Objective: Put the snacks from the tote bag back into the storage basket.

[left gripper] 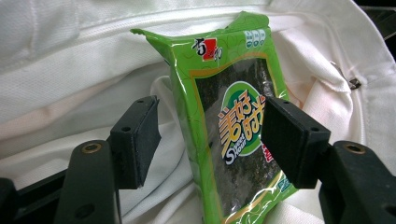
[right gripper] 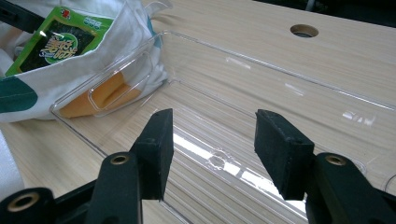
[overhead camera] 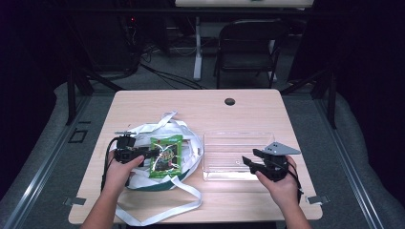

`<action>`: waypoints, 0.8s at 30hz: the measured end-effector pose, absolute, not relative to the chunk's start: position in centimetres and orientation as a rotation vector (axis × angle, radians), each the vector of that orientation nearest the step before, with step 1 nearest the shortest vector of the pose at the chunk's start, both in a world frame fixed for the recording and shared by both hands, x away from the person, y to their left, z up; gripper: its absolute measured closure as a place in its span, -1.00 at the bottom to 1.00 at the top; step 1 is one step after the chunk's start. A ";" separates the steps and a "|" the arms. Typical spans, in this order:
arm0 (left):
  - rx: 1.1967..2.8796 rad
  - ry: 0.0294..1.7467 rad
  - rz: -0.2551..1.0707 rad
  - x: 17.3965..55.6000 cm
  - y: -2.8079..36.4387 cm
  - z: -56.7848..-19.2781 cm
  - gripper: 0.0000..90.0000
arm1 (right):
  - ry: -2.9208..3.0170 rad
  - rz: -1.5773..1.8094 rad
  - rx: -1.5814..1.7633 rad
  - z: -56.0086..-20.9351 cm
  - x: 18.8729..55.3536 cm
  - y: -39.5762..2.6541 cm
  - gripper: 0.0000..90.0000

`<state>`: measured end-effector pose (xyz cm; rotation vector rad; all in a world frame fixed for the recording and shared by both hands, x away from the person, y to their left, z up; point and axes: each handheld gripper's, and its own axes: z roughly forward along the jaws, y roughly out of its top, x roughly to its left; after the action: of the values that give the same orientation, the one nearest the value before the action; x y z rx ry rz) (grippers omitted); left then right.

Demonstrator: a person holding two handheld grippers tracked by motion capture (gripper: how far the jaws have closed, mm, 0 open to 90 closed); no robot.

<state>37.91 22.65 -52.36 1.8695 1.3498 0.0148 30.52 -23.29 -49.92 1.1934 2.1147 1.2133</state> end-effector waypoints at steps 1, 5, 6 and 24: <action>1.875 1.347 0.008 38.0 22.6 -52.4 -0.17 | 2.119 1.210 1.190 -49.9 30.5 -23.3 0.05; 1.889 1.358 -0.003 38.1 22.4 -52.7 -0.18 | 2.116 1.204 1.196 -49.9 30.4 -23.4 0.06; 1.892 1.359 -0.006 38.2 22.4 -52.7 -0.19 | 2.114 1.204 1.197 -49.9 30.4 -23.4 0.06; 1.911 1.376 -0.097 39.2 21.2 -53.9 -0.20 | 2.113 1.192 1.209 -50.1 29.9 -23.5 0.07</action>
<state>39.16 21.22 -53.93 1.9108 1.3764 -0.0966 29.87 -23.54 -50.14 1.2092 2.1130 1.1919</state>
